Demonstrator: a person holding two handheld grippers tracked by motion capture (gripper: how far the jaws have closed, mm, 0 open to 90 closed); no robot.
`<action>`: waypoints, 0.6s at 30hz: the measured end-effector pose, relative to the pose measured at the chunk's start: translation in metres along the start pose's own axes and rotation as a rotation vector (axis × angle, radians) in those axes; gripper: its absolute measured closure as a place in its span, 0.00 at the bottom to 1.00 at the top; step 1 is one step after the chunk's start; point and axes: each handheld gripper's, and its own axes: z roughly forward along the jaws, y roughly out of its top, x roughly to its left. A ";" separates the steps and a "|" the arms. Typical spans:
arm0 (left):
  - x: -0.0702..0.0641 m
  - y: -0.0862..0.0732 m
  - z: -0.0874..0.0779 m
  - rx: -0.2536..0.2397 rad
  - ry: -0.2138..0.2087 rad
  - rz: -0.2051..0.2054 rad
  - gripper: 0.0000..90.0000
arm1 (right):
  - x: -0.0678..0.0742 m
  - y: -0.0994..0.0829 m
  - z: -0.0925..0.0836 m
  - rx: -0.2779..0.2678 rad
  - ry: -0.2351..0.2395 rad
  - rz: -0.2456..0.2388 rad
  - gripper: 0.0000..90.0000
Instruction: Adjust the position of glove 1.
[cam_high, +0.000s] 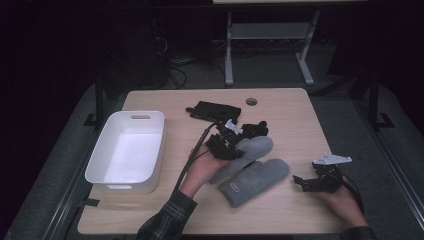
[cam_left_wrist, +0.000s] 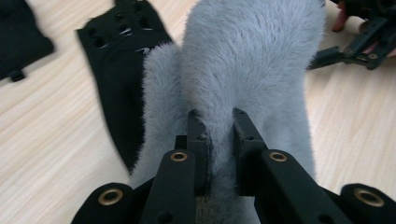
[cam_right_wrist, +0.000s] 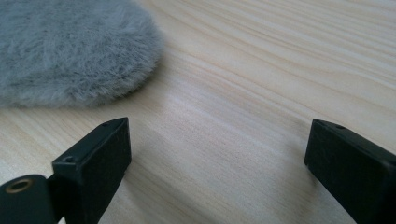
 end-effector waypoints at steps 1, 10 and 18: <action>-0.002 0.001 0.001 0.004 0.000 0.004 0.89 | 0.000 0.000 0.000 0.000 0.000 -0.001 0.08; -0.026 0.008 0.017 0.026 -0.031 -0.003 0.89 | 0.000 0.000 0.000 0.000 0.000 0.000 0.08; -0.037 0.007 0.038 0.057 -0.047 0.004 0.88 | 0.000 0.000 0.000 0.000 0.001 0.000 0.08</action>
